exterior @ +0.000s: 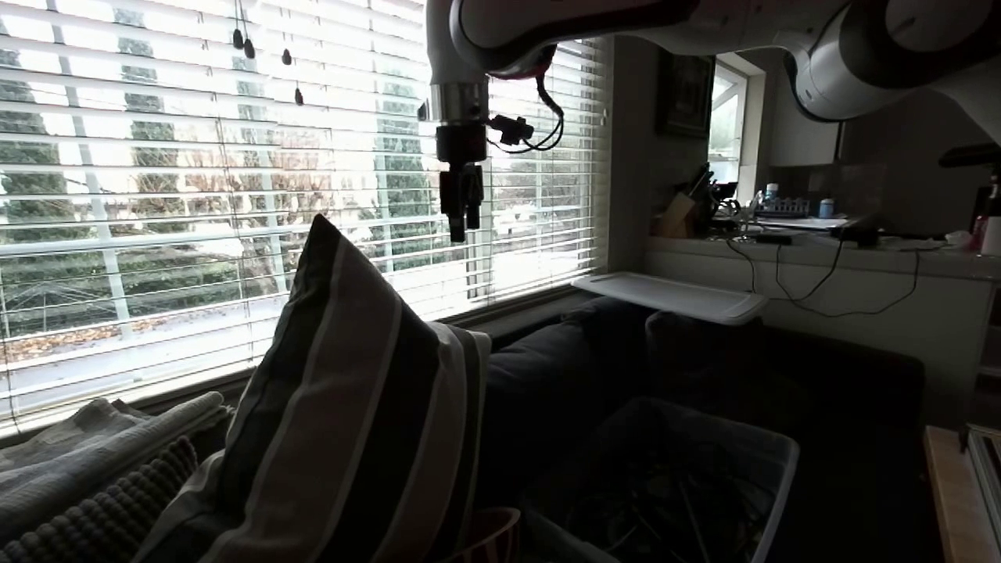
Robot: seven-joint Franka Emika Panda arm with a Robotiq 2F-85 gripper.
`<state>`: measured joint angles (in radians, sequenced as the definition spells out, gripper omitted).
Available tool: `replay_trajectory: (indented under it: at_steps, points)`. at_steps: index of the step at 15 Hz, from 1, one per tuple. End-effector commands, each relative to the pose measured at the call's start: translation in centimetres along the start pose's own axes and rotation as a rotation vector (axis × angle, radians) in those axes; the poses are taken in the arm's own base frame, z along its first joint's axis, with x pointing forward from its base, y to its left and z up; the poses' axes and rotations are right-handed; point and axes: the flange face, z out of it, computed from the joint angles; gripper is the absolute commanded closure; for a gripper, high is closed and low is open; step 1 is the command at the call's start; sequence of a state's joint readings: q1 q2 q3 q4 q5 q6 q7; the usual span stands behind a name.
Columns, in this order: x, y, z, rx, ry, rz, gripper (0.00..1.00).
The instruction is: Put the striped pillow into the wooden bowl
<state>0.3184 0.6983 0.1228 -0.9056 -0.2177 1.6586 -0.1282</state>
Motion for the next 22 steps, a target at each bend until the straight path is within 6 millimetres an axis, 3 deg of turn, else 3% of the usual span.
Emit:
replay_trajectory:
  at_steps: [1, 7, 12, 17, 21, 22]
  points:
    - [-4.2, 4.0, 0.9, -0.041, -0.081, 0.128, 0.00]
    - [-10.3, 11.2, 2.8, -0.066, -0.112, 0.323, 0.00]
    - [-14.2, 15.9, 3.8, -0.141, 0.054, 0.394, 0.00]
    - [-19.0, 18.8, 6.1, -0.109, 0.242, 0.495, 0.00]
    - [-24.2, 19.2, 9.9, -0.059, 0.311, 0.623, 0.00]
    - [-21.1, 20.4, 8.8, -0.092, 0.286, 0.557, 0.00]
